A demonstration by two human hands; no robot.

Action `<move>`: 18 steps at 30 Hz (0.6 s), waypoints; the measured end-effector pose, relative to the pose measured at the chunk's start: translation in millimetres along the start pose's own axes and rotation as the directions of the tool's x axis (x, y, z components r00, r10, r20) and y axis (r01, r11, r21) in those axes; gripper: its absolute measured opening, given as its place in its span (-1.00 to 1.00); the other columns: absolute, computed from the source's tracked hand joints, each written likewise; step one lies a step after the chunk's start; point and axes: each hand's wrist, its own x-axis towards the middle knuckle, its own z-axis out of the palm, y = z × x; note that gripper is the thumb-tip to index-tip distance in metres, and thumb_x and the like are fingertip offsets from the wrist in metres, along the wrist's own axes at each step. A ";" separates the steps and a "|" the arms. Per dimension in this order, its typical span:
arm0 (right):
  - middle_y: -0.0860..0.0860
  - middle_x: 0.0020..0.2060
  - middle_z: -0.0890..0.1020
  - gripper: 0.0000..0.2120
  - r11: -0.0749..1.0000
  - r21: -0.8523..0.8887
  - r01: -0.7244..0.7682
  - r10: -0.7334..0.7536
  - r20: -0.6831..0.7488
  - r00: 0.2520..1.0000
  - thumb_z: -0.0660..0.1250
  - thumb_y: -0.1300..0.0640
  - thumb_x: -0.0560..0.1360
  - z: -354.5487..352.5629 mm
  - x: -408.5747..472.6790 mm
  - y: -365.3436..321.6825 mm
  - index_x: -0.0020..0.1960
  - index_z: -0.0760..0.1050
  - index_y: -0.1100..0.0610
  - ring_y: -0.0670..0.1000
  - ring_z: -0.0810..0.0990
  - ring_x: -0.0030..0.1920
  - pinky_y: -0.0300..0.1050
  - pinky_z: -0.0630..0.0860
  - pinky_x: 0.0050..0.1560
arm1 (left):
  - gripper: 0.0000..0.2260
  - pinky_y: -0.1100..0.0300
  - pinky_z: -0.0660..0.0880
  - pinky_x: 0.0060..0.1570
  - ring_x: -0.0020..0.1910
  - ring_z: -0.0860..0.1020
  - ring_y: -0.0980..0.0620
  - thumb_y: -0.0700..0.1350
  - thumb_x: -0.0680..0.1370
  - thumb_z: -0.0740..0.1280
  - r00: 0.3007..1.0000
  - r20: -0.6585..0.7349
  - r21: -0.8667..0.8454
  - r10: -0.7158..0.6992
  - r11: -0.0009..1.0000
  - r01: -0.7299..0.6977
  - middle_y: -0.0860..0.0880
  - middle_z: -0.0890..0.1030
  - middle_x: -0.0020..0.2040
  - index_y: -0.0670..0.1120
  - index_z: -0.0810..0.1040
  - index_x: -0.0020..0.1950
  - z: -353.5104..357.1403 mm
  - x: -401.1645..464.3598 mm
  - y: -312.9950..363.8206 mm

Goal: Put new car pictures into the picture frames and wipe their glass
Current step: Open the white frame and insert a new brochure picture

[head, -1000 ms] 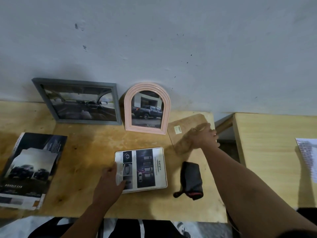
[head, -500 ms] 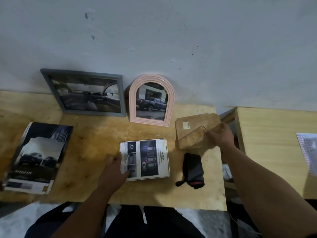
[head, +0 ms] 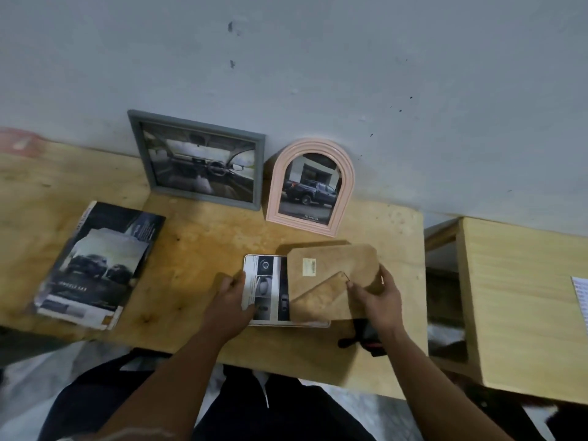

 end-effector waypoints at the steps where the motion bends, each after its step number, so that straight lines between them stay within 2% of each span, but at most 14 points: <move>1: -0.05 0.35 0.49 -0.20 1.000 0.005 -0.004 0.004 0.036 0.999 0.59 0.01 0.44 17.2 -6.1 0.4 0.57 0.29 -0.02 0.02 0.45 0.32 0.10 0.52 0.33 | -0.27 0.03 0.54 0.19 0.25 0.51 -0.14 -0.04 0.52 0.45 1.000 -0.003 -0.024 -0.013 1.000 0.013 -0.16 0.33 0.38 -0.12 0.23 0.63 -1.9 0.0 0.2; 4: -0.10 0.33 0.51 -0.19 1.000 0.004 0.016 -0.016 0.054 0.998 0.61 0.03 0.42 63.1 -14.9 1.9 0.56 0.30 -0.01 -0.04 0.44 0.33 0.06 0.48 0.39 | -0.40 0.06 0.48 0.14 0.26 0.54 -0.17 -0.09 0.57 0.37 0.999 -0.002 -0.114 -0.055 0.992 0.054 -0.20 0.40 0.38 -0.12 0.32 0.60 -8.2 0.6 4.6; 6: -0.12 0.29 0.52 -0.20 1.000 0.008 0.022 -0.022 0.017 1.000 0.61 0.03 0.42 85.5 -15.0 -0.3 0.55 0.32 0.00 -0.07 0.45 0.31 -0.03 0.47 0.37 | -0.47 0.06 0.44 0.18 0.36 0.48 -0.14 -0.09 0.63 0.29 0.996 0.018 -0.157 -0.087 0.984 0.088 -0.21 0.44 0.34 -0.09 0.32 0.60 -11.2 1.4 6.7; 8: -0.09 0.30 0.54 -0.19 0.999 -0.045 0.015 -0.016 -0.016 1.000 0.60 -0.02 0.42 101.9 -11.8 1.0 0.56 0.31 -0.01 -0.05 0.49 0.29 -0.07 0.49 0.31 | -0.47 0.06 0.43 0.22 0.38 0.46 -0.14 -0.07 0.63 0.25 0.993 0.034 -0.182 -0.111 0.976 0.115 -0.20 0.42 0.36 -0.05 0.31 0.61 -12.3 3.1 4.8; 12: 0.04 0.29 0.50 -0.18 0.976 -0.218 -0.007 0.000 -0.031 1.000 0.54 -0.15 0.45 113.6 -8.4 8.7 0.58 0.22 -0.07 0.11 0.55 0.30 0.02 0.58 0.23 | -0.46 0.06 0.40 0.29 0.43 0.44 -0.18 -0.18 0.61 0.31 0.991 0.048 -0.198 -0.126 0.971 0.133 -0.22 0.40 0.42 -0.05 0.33 0.60 -12.0 7.7 1.1; 15: 0.07 0.31 0.45 -0.14 0.946 -0.323 -0.031 0.025 -0.023 0.999 0.48 -0.22 0.48 114.1 -11.9 12.8 0.62 0.13 -0.07 0.17 0.56 0.27 0.08 0.61 0.16 | -0.43 0.05 0.38 0.37 0.45 0.43 -0.15 -0.13 0.61 0.36 0.984 0.072 -0.214 -0.161 0.961 0.173 -0.18 0.33 0.47 0.02 0.31 0.61 -12.5 9.0 1.5; 18: 0.07 0.33 0.40 -0.07 0.906 -0.421 -0.048 0.047 -0.015 0.999 0.44 -0.31 0.47 113.9 -14.4 14.7 0.65 0.05 -0.07 0.19 0.60 0.18 0.05 0.62 0.00 | -0.41 0.05 0.39 0.39 0.43 0.44 -0.14 -0.12 0.58 0.40 0.983 0.090 -0.231 -0.158 0.957 0.174 -0.18 0.36 0.42 0.03 0.33 0.60 -13.3 10.4 -1.0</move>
